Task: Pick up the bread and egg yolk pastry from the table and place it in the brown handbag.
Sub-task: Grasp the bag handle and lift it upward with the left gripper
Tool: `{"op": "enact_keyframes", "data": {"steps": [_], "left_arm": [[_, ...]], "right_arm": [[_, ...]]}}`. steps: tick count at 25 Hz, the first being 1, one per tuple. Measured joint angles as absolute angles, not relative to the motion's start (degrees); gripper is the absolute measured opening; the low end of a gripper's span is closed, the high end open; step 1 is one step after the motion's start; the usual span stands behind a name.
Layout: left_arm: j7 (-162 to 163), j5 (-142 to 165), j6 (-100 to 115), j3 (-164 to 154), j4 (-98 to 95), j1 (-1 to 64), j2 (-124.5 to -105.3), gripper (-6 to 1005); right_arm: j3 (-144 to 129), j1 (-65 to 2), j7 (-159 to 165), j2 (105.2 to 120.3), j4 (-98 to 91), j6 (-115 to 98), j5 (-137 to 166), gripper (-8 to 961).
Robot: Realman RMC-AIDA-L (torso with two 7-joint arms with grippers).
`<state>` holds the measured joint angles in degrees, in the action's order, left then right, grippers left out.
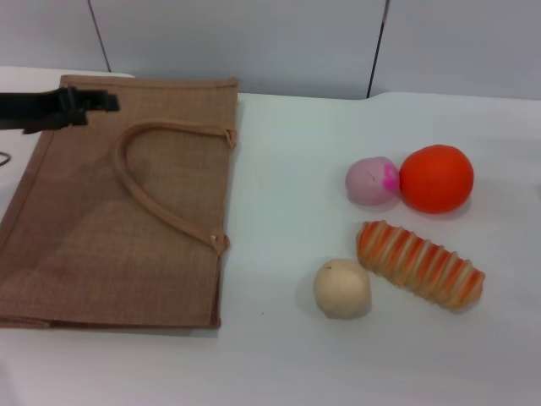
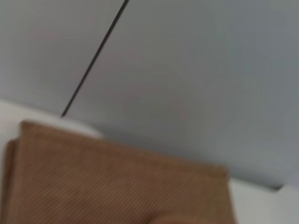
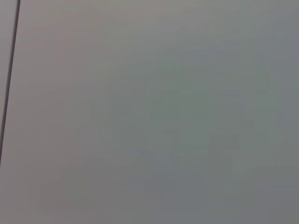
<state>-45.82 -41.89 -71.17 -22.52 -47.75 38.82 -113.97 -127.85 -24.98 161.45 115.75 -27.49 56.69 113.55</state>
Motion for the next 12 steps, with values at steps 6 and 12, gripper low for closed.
{"op": "enact_keyframes", "data": {"steps": [6, 12], "left_arm": [[-40.9, -29.7, -74.8, -23.0, -50.1, 41.3, -112.65, 708], [-40.5, -20.4, -71.4, -23.2, -50.3, 44.5, -114.11, 708]], "right_arm": [[-127.8, -25.2, 161.5, 115.75, -27.1, 56.7, 113.6, 880], [-128.0, -25.3, 161.5, 115.75, -27.1, 56.7, 113.0, 879]]}}
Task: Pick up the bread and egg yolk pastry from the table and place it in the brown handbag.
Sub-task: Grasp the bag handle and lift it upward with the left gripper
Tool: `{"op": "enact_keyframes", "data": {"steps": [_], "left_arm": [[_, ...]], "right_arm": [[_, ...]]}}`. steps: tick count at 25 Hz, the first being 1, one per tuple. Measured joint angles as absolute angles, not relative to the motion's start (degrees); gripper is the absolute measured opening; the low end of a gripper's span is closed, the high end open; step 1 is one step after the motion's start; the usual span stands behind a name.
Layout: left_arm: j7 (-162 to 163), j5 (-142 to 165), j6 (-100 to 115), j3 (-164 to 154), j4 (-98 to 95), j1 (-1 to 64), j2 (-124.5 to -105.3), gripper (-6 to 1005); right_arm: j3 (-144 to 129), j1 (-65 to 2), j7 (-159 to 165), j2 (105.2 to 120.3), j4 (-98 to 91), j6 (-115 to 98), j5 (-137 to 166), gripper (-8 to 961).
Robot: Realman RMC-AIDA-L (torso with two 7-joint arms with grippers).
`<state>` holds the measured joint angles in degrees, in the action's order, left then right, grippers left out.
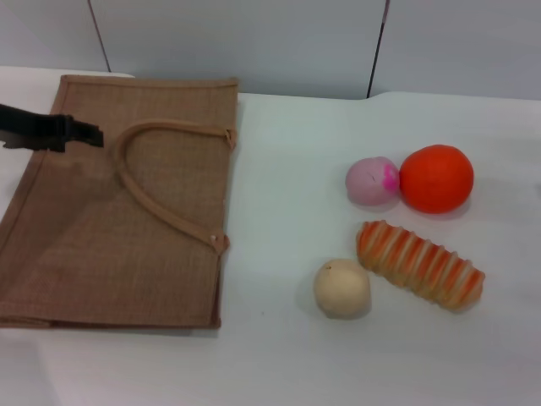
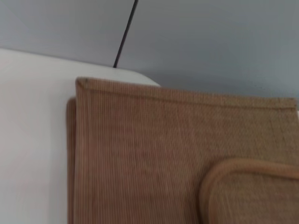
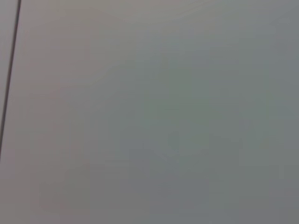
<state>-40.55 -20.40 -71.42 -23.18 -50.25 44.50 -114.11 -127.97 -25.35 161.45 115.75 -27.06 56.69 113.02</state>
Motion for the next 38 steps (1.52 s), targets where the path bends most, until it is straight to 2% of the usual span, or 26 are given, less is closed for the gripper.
{"op": "enact_keyframes", "data": {"steps": [3, 5, 20, 38], "left_arm": [[-44.5, -20.3, -65.8, -24.1, -50.0, 45.7, -115.98, 708], [-45.3, -20.2, -64.5, -24.3, -49.3, 46.1, -116.25, 708], [-50.6, -20.6, -51.0, -27.8, -36.7, 49.0, -116.35, 707], [-52.4, -19.5, -46.6, -27.9, -31.3, 50.6, -116.24, 706]], "right_arm": [[-128.3, -25.5, 161.5, 115.75, -27.1, 56.7, 111.9, 879], [-128.3, -25.6, 161.5, 115.75, -27.1, 56.7, 111.6, 879], [-128.4, -25.8, 161.5, 115.75, -27.1, 56.7, 111.5, 880], [-128.4, -25.8, 161.4, 115.75, -27.3, 56.9, 111.5, 880]]}}
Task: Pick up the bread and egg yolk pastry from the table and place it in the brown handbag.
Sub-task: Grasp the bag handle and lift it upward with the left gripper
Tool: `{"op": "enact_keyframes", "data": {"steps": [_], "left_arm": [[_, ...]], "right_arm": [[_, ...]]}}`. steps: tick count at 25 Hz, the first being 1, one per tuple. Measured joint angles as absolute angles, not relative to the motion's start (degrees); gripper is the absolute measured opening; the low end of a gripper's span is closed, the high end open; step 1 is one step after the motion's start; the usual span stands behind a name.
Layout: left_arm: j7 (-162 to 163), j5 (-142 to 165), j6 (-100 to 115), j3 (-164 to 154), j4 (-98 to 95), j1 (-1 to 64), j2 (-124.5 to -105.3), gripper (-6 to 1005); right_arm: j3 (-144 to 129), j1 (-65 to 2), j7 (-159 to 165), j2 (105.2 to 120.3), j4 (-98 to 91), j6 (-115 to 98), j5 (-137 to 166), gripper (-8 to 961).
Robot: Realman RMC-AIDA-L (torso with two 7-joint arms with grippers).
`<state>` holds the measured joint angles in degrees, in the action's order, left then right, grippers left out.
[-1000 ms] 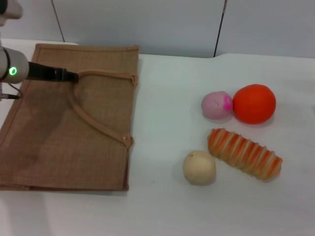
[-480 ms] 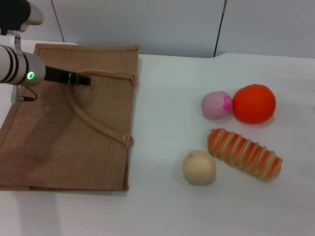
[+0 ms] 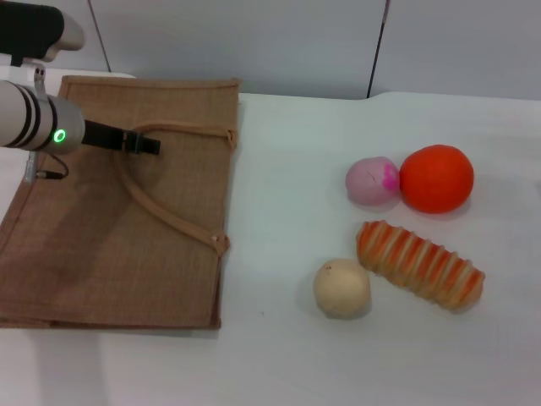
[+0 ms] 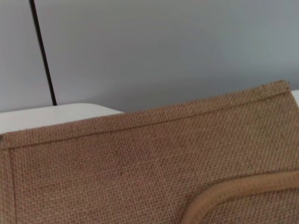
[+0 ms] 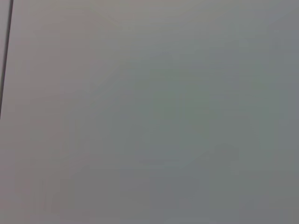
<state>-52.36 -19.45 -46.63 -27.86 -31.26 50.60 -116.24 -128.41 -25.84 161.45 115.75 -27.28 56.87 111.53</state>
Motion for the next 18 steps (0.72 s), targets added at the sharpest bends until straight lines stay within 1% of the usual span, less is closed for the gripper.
{"op": "enact_keyframes", "data": {"steps": [9, 14, 18], "left_arm": [[-51.7, -17.0, -47.0, -27.9, -31.0, 50.7, -116.25, 705], [-51.7, -16.8, -47.1, -27.9, -31.0, 50.7, -116.3, 536], [-51.7, -17.0, -46.8, -27.8, -31.0, 50.5, -116.38, 373]], "right_arm": [[-128.3, -25.8, 161.4, 115.75, -27.4, 56.9, 111.5, 880], [-128.3, -25.8, 161.4, 115.75, -27.4, 56.9, 111.5, 880], [-128.3, -25.8, 161.5, 115.75, -27.2, 56.8, 111.5, 880]]}}
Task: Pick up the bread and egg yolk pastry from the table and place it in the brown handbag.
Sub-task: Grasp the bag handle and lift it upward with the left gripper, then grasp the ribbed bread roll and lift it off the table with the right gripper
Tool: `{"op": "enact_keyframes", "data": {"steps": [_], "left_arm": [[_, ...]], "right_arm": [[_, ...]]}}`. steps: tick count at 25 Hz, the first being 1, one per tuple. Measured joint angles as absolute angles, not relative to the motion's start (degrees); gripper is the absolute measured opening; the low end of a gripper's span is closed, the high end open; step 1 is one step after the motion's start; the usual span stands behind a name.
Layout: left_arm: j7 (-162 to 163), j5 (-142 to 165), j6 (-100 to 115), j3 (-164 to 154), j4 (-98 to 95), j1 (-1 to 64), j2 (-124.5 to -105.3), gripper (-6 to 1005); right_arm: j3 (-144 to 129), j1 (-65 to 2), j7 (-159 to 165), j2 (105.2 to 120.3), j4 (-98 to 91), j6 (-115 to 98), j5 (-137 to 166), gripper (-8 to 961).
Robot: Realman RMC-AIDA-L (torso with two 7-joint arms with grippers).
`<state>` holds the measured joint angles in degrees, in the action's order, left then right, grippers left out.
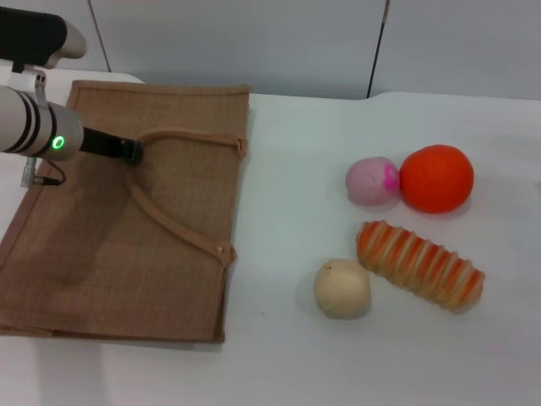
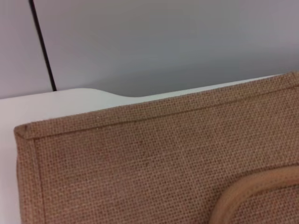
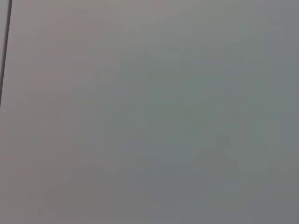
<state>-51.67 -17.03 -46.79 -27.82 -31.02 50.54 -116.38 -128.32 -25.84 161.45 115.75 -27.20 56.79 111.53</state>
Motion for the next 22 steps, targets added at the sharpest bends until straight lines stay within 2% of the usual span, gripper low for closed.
{"op": "enact_keyframes", "data": {"steps": [2, 4, 16, 19, 21, 22], "left_arm": [[-51.7, -17.4, -46.7, -27.6, -31.2, 50.4, -116.38, 292], [-51.8, -18.1, -46.7, -27.4, -31.4, 50.3, -116.38, 123], [-68.4, -42.6, -49.6, -27.2, -31.7, 45.3, -116.36, 123], [-75.7, -52.8, -54.5, -27.1, -31.7, 43.2, -116.25, 122], [-79.6, -58.0, -57.1, -27.1, -31.7, 42.1, -116.23, 122], [-81.5, -60.4, -58.4, -27.1, -31.7, 41.6, -116.23, 122]], "right_arm": [[-128.3, -25.8, 161.5, 115.75, -27.2, 56.8, 111.5, 880], [-128.3, -25.8, 161.4, 115.75, -27.1, 56.8, 111.5, 880], [-134.7, -28.4, 161.4, 114.91, -28.1, 50.3, 112.1, 879], [-137.4, -29.0, 161.5, 113.17, -31.6, 47.7, 112.1, 879], [-139.0, -28.8, 161.4, 111.16, -35.6, 46.0, 112.1, 879], [-140.2, -28.6, 161.4, 109.55, -38.4, 45.0, 112.0, 879]]}}
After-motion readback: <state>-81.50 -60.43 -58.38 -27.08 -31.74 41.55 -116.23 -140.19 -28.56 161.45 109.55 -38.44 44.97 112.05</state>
